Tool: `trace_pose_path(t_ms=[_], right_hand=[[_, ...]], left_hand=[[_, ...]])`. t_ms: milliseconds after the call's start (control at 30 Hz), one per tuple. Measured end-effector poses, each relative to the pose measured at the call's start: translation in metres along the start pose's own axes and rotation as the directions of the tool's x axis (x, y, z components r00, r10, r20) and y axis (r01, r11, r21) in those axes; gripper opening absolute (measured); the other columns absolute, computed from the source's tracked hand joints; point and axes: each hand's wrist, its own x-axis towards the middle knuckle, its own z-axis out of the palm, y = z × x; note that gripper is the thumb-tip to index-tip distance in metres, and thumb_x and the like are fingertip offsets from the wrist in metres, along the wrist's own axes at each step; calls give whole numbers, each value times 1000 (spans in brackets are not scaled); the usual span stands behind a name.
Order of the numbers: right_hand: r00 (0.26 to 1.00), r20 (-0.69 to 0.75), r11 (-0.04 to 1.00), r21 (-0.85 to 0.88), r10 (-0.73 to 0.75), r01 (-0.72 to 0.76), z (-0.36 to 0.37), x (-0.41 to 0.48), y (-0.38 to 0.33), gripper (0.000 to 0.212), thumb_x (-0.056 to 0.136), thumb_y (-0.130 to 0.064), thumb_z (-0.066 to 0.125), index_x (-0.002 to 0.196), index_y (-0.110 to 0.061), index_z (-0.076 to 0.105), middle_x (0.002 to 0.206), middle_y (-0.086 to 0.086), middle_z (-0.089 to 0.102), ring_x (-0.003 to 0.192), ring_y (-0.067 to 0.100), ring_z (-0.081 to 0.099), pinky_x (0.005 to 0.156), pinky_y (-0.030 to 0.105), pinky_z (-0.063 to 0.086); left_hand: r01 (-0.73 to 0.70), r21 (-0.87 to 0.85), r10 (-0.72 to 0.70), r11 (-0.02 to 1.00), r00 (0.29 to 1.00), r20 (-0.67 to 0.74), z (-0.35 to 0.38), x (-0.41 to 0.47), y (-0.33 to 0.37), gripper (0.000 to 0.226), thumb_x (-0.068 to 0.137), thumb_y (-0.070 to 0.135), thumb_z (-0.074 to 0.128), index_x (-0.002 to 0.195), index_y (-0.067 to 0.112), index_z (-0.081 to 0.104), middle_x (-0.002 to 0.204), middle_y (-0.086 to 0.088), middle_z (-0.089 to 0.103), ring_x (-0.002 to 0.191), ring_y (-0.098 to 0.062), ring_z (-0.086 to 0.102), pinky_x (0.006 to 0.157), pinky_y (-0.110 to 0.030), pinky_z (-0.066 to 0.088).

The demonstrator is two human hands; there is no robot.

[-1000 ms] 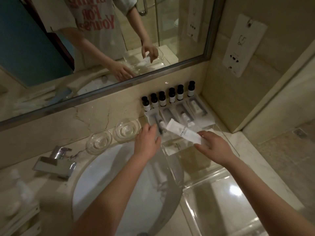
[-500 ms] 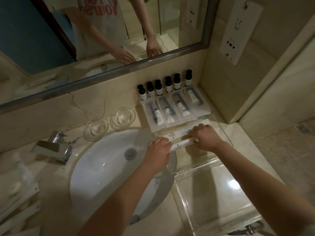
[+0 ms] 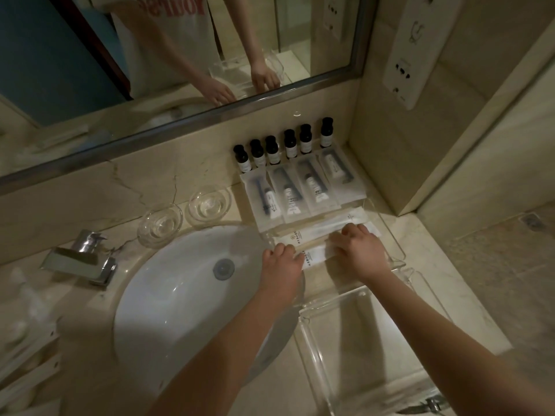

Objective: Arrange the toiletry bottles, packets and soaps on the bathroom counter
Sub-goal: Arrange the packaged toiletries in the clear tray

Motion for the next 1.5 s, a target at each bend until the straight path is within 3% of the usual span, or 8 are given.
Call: trace_pose_path(t_ms=[67, 200, 400, 533, 600, 867, 1167, 1500], right_hand=[[1000, -16, 1000, 11, 16, -16, 1, 3, -2, 18, 59, -14, 79, 75, -18, 73, 74, 4, 63, 66, 27, 61, 46, 24, 34], [996, -35, 996, 51, 78, -77, 4, 6, -5, 17, 64, -16, 78, 80, -12, 71, 75, 7, 63, 66, 30, 61, 46, 30, 43], [993, -22, 992, 48, 119, -118, 5, 12, -8, 19, 65, -17, 77, 80, -10, 69, 78, 10, 63, 69, 33, 60, 49, 32, 45], [992, -32, 993, 15, 118, -118, -5, 6, -17, 26, 61, -19, 80, 83, -8, 69, 83, 12, 65, 74, 35, 60, 52, 35, 47], [992, -53, 993, 44, 116, -114, -11, 1, -28, 29, 63, -20, 80, 88, -8, 69, 89, 13, 68, 79, 36, 62, 56, 37, 49], [995, -79, 980, 181, -65, 78, -35, -28, -117, 43, 73, -23, 75, 112, -10, 65, 116, 13, 66, 103, 37, 61, 77, 45, 53], [929, 132, 927, 206, -345, 314, -35, -63, -267, 48, 89, -35, 55, 134, -19, 47, 136, 5, 52, 123, 28, 47, 96, 39, 41], [736, 376, 825, 213, -563, 523, -3, -77, -428, 52, 91, -37, 52, 139, -22, 39, 142, 5, 44, 127, 27, 42, 100, 41, 40]], left_hand=[[-3, 36, 4, 999, 1000, -21, 5, 6, -1, 52, 28, 25, 85, 79, 27, 74, 78, 2, 66, 76, -20, 63, 63, -31, 49], [29, 65, -26, 997, 999, -44, 5, 12, -6, 55, 20, 26, 85, 74, 26, 73, 77, 1, 65, 76, -21, 64, 62, -32, 50], [25, 56, -23, 998, 999, -32, -4, 12, -8, 40, 78, 13, 60, 118, 16, 60, 122, -9, 53, 119, -30, 46, 94, -43, 37], [17, 61, -16, 998, 1000, -27, -3, 6, -17, 40, 41, 30, 83, 79, 27, 73, 85, 4, 66, 82, -18, 64, 67, -29, 50], [29, 39, -24, 999, 993, -116, -6, 1, -26, 38, 43, 34, 83, 79, 26, 73, 85, 4, 67, 81, -18, 65, 66, -28, 50], [191, -190, -224, 963, 960, -167, -24, -68, -85, 44, 92, 35, 44, 132, 17, 49, 141, -6, 43, 133, -26, 33, 103, -39, 29], [439, -305, -479, 845, 875, -68, 14, -212, -181, 52, 93, 38, 45, 141, 20, 38, 147, -2, 38, 135, -23, 31, 107, -37, 29], [733, -323, -739, 599, 661, 130, 68, -353, -295, 52, 92, 38, 47, 139, 16, 39, 144, -6, 40, 133, -27, 35, 108, -41, 33]])
